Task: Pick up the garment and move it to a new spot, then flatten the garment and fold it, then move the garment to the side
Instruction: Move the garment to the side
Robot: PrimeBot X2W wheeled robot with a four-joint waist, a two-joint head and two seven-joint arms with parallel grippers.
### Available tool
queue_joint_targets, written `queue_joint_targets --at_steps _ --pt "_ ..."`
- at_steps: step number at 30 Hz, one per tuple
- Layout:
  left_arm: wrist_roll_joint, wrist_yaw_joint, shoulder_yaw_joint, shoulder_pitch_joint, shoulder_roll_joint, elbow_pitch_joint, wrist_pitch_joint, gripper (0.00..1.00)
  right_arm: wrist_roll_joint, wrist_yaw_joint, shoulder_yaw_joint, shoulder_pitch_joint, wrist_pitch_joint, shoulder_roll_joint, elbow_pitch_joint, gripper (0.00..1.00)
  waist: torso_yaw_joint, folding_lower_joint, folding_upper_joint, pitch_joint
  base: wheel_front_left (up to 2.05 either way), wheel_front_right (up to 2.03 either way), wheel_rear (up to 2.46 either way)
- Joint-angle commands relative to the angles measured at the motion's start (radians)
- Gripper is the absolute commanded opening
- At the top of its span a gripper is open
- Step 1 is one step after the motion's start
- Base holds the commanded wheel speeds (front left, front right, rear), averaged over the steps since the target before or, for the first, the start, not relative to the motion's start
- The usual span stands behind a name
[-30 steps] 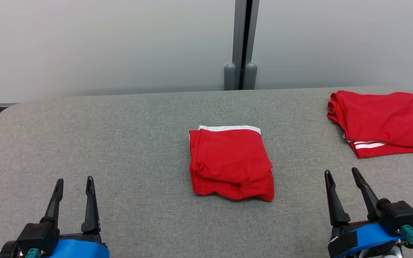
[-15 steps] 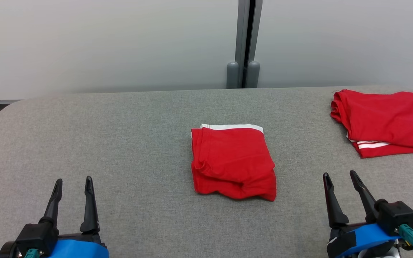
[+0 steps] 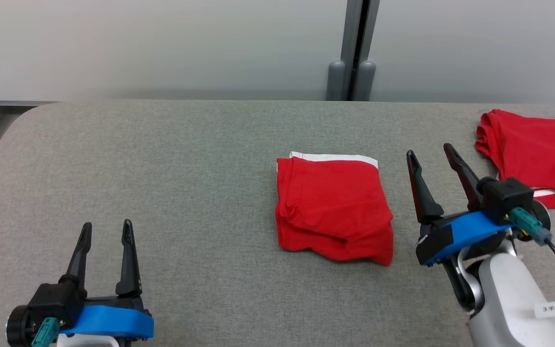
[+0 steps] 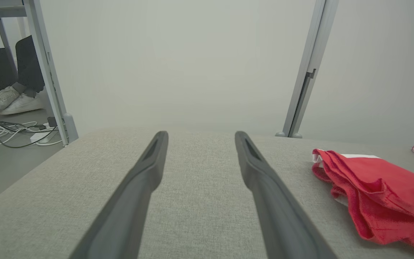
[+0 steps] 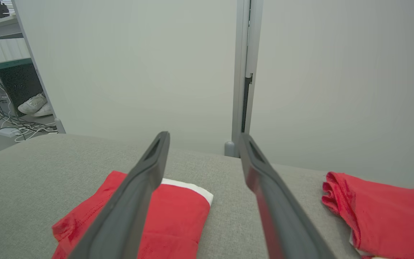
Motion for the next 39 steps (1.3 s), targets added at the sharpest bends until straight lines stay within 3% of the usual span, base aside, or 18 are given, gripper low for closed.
queue_joint_targets --at_steps 1,10,17,29,30,31,32,39 --pt "-0.003 -0.003 -0.006 -0.023 0.000 0.005 -0.004 1.00 0.002 0.000 0.002 -0.033 0.009 -0.010 0.027 1.00 0.018 -0.0001 0.0000 0.014 0.00 0.00 0.00" --pt "-0.015 -0.007 -0.025 -0.062 -0.005 0.026 -0.004 1.00 0.005 0.000 -0.005 -0.172 0.063 -0.040 0.336 1.00 0.088 -0.0001 0.0000 0.042 0.00 0.00 0.00" --pt "-0.017 -0.008 -0.031 -0.075 -0.007 0.032 -0.004 1.00 0.013 0.000 -0.012 -0.210 0.041 -0.031 0.553 1.00 0.113 -0.0001 0.0000 0.062 0.00 0.00 0.00" --pt "-0.025 -0.007 -0.046 -0.104 -0.010 0.051 -0.004 1.00 0.062 0.000 0.015 -0.279 -0.004 -0.002 0.798 1.00 0.126 -0.0001 0.0000 0.080 0.00 0.00 0.00" --pt "-0.026 -0.007 -0.046 -0.105 -0.010 0.052 -0.004 1.00 0.071 0.000 0.023 -0.284 -0.008 0.001 0.811 0.84 0.127 -0.0001 0.0000 0.080 0.00 0.00 0.00" --pt "-0.026 -0.007 -0.047 -0.106 -0.010 0.052 -0.004 1.00 0.081 0.000 0.030 -0.289 -0.016 0.004 0.821 0.29 0.126 -0.0001 0.0000 0.081 0.00 0.00 0.00" --pt "-0.027 -0.007 -0.047 -0.108 -0.010 0.053 -0.004 1.00 0.090 0.000 0.038 -0.292 -0.020 0.005 0.830 0.00 0.126 -0.0001 0.0000 0.083 0.00 0.00 0.00" --pt "-0.037 -0.008 -0.039 -0.107 -0.013 0.044 -0.004 1.00 0.154 0.000 0.121 -0.301 -0.070 0.007 0.833 0.00 0.097 -0.0001 0.0000 0.095 0.00 0.00 0.00"
